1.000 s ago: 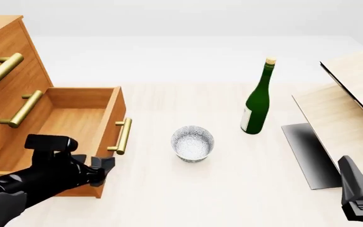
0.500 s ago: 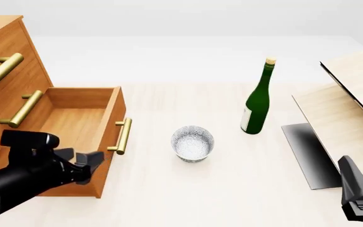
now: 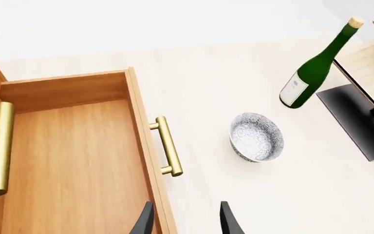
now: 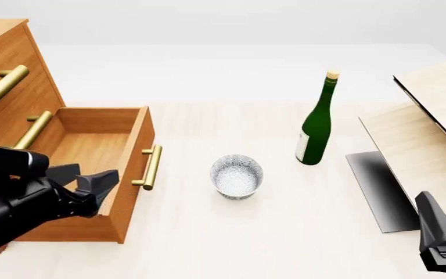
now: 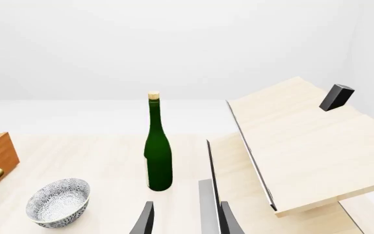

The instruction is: Put the bowl in the bottom drawer of the cabinet and close it.

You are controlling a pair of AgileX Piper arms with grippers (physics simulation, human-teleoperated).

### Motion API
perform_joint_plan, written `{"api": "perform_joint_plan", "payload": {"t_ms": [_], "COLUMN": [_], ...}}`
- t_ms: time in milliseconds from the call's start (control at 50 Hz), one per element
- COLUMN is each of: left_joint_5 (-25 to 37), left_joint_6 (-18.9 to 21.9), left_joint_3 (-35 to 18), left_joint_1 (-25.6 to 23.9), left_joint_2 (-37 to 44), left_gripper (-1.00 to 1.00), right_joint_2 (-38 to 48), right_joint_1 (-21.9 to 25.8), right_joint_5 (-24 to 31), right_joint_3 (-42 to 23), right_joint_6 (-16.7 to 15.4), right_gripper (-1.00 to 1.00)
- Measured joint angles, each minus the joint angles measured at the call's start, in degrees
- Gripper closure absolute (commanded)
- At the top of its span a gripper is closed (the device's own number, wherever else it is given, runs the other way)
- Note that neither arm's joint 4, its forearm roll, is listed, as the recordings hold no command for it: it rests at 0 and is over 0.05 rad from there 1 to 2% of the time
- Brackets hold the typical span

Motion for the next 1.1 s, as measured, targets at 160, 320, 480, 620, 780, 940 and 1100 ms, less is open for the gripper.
{"api": "perform_joint_plan", "payload": {"t_ms": [160, 320, 480, 620, 780, 940, 1100], "left_joint_5": [0.0, -0.4, -1.0, -1.8, -3.2, -4.5, -5.3], "left_joint_6": [-0.4, -0.7, -0.9, -1.0, -2.3, -3.7, -4.9], "left_joint_3": [-1.4, -3.0, -4.7, -6.3, -7.8, -9.3, -10.9], "left_joint_1": [-0.9, -2.1, -3.3, -4.5, -6.1, -7.3, -8.3], "left_joint_2": [-0.7, -0.3, 1.0, 2.7, 5.4, 7.9, 10.2], "left_gripper": [-1.00, -1.00, -1.00, -1.00, -1.00, -1.00, -1.00], "right_joint_2": [0.0, 0.0, 0.0, 0.0, 0.0, 0.0, 0.0], "right_joint_1": [0.0, 0.0, 0.0, 0.0, 0.0, 0.0, 0.0], "right_joint_5": [0.0, 0.0, 0.0, 0.0, 0.0, 0.0, 0.0], "right_joint_3": [0.0, 0.0, 0.0, 0.0, 0.0, 0.0, 0.0], "right_joint_6": [0.0, 0.0, 0.0, 0.0, 0.0, 0.0, 0.0], "right_gripper": [-1.00, -1.00, -1.00, -1.00, -1.00, -1.00, -1.00]}}
